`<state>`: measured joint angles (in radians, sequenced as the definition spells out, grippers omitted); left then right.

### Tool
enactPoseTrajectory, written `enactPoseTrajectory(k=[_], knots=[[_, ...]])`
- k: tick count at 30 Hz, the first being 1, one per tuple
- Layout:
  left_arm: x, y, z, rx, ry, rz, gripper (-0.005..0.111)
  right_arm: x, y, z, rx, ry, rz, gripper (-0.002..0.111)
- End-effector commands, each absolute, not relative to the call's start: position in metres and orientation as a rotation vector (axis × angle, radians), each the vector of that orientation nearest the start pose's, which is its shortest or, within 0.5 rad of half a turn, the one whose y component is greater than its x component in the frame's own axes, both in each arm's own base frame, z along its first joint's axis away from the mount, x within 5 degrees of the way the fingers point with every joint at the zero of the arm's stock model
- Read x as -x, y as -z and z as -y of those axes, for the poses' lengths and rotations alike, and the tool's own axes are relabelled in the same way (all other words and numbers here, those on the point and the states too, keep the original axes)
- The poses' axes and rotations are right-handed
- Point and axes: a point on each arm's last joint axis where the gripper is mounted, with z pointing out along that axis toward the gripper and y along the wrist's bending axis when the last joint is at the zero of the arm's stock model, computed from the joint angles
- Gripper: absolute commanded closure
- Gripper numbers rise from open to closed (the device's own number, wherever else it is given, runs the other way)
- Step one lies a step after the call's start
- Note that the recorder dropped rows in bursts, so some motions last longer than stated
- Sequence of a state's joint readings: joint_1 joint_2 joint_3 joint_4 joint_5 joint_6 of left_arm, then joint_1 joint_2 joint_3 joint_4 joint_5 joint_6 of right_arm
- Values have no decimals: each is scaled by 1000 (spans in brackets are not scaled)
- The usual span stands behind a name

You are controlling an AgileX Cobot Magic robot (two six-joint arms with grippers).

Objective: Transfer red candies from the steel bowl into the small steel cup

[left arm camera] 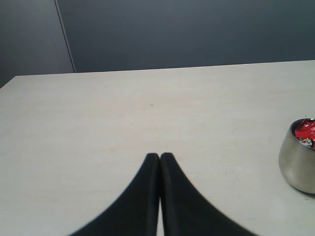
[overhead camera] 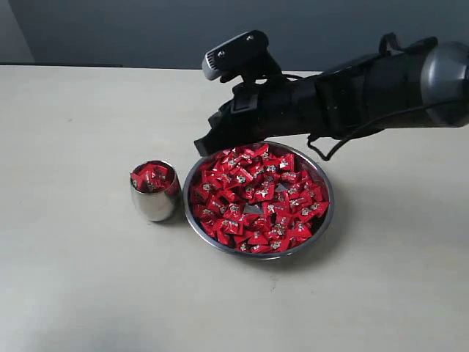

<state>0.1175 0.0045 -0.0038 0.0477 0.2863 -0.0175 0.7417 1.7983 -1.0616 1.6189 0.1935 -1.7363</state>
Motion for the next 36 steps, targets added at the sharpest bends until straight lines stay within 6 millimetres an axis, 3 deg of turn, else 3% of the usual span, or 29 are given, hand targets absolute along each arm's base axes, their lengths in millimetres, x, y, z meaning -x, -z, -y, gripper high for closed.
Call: enactPoseTrajectory(k=[1, 9, 18, 25, 29, 36], knots=[[-54, -187, -8, 92, -114, -1767, 106, -264, -218, -259, 1010, -507, -1970, 109], [-54, -187, -8, 92, -114, -1767, 106, -249, -231, -229, 905, -387, -1996, 109], [-54, -187, -8, 92, -114, -1767, 106, -208, -250, -173, 777, -247, -1978, 109], [-54, -187, -8, 92, -114, -1767, 106, -168, -269, -124, 538, -267, -1873, 109], [-54, -187, -8, 92, -114, -1767, 106, -146, -265, -97, 433, -268, -1823, 109], [-54, -187, -8, 92, -114, -1767, 106, -125, -242, -83, 463, -311, -1852, 109]])
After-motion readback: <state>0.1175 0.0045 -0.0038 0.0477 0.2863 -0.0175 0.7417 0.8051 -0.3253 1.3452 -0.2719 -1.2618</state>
